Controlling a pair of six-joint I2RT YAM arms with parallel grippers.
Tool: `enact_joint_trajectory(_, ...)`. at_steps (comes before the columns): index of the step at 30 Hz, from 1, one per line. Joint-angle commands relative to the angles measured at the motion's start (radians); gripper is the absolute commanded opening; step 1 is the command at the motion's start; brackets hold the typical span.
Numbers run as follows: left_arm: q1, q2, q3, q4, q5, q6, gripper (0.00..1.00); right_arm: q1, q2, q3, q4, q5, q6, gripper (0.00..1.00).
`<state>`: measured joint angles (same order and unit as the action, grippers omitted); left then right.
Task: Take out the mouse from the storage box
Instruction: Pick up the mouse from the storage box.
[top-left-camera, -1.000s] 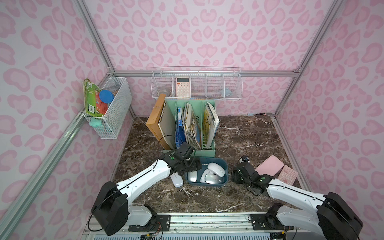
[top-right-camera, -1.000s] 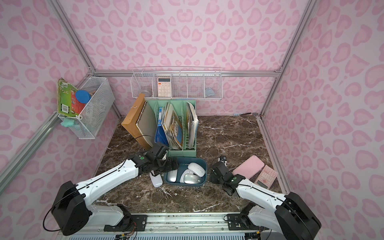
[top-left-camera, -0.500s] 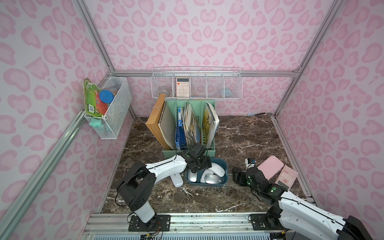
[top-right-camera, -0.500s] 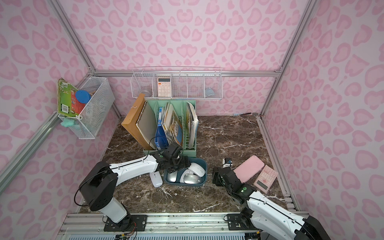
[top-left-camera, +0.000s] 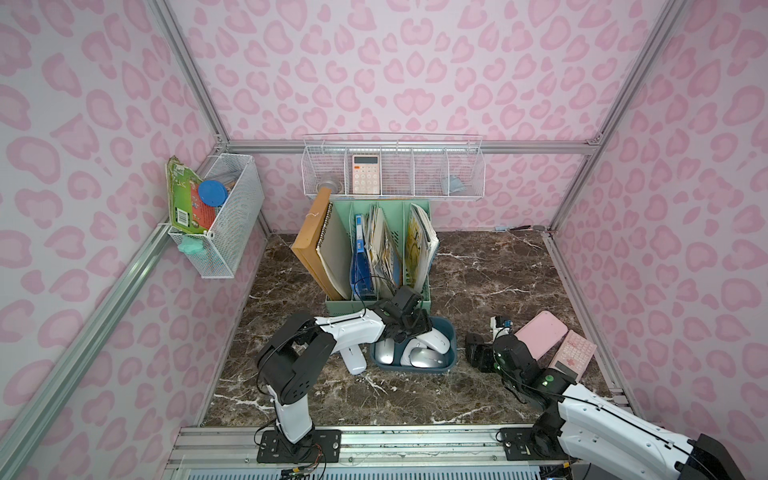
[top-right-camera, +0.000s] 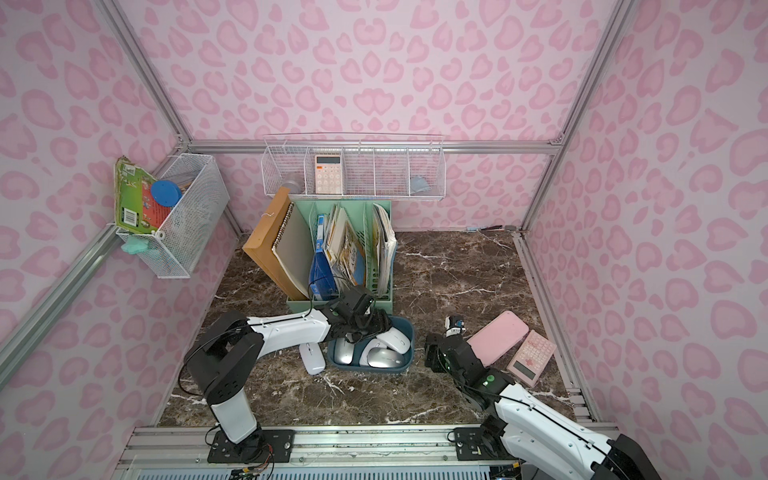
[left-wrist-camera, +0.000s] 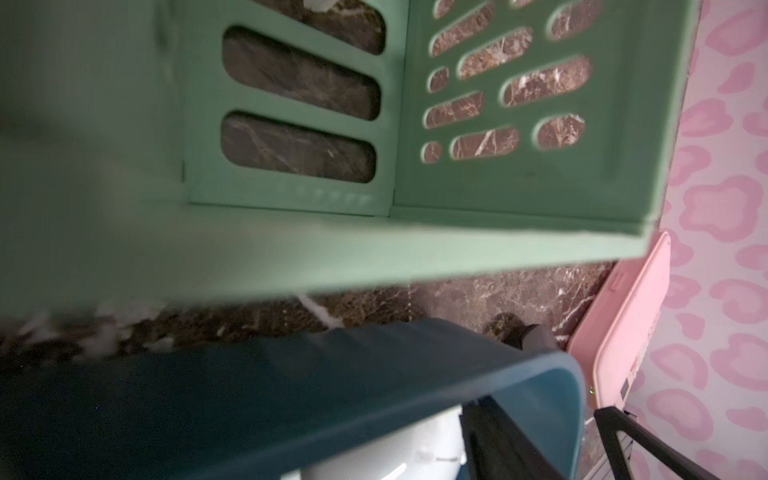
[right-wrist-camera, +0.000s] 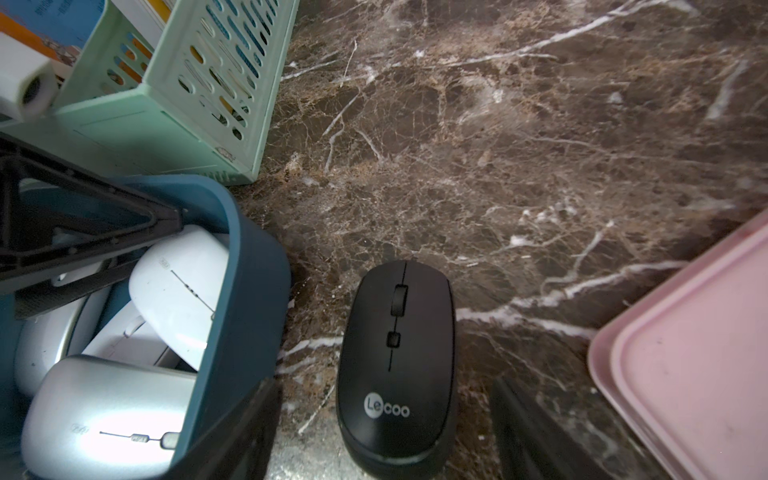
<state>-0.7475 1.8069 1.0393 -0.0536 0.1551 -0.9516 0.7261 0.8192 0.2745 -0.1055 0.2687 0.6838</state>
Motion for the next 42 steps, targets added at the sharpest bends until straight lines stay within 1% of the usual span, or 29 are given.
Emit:
enact_joint_trajectory(1, -0.016, 0.018, 0.007, 0.020, 0.061, 0.007, 0.63, -0.001, 0.007, 0.000, 0.022, 0.008, -0.004, 0.82)
enact_joint_trajectory(5, -0.030, 0.019, 0.002, 0.048, 0.094, -0.014, 0.60, -0.002, 0.005, -0.001, 0.022, 0.008, -0.001, 0.83)
enact_joint_trajectory(10, -0.054, -0.027, -0.030, 0.057, 0.073, -0.001, 0.62, -0.002, 0.008, -0.001, 0.024, 0.004, -0.003, 0.83)
enact_joint_trajectory(14, -0.061, -0.047, -0.045, 0.098, 0.082, 0.002, 0.58, -0.002, 0.011, -0.001, 0.027, 0.003, -0.004, 0.83)
enact_joint_trajectory(20, -0.069, -0.036, -0.044, 0.111, 0.073, -0.003, 0.50, -0.002, 0.010, -0.002, 0.030, 0.002, -0.007, 0.83)
enact_joint_trajectory(24, -0.074, -0.026, -0.056, 0.161, 0.090, -0.031, 0.50, -0.002, 0.008, -0.003, 0.027, 0.000, -0.006, 0.83)
enact_joint_trajectory(32, -0.084, 0.031, -0.042, 0.207, 0.115, -0.070, 0.49, -0.002, 0.000, -0.006, 0.032, -0.006, -0.010, 0.83)
enact_joint_trajectory(42, -0.085, 0.001, -0.069, 0.227, 0.077, -0.076, 0.39, -0.002, -0.003, -0.009, 0.036, -0.009, -0.014, 0.83)
